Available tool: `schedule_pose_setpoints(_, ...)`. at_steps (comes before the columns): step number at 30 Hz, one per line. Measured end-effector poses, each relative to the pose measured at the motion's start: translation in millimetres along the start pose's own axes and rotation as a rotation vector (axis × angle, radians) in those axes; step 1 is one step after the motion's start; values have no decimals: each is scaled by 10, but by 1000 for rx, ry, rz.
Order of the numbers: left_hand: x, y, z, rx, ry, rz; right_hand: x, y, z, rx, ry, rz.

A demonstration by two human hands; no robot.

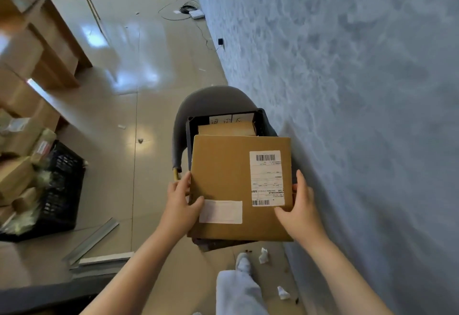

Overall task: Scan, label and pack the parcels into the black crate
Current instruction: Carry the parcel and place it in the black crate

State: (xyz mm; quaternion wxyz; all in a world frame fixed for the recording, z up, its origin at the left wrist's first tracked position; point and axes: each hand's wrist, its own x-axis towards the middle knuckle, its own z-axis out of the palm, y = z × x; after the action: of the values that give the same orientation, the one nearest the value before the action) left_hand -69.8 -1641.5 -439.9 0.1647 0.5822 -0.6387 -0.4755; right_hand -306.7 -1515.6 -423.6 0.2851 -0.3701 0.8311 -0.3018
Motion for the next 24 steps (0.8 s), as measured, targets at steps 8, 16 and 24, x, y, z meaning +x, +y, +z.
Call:
schedule_pose_setpoints(8, 695, 128, 572, -177, 69, -168, 1215, 236, -111, 120, -138, 110)
schedule_pose_setpoints(16, 1125, -44, 840, -358, 132, -332, 1758, 466, 208, 243, -216, 443)
schedule_pose_setpoints(24, 1431, -292, 884, -210, -14, -525, 2016, 715, 477, 188, -302, 566)
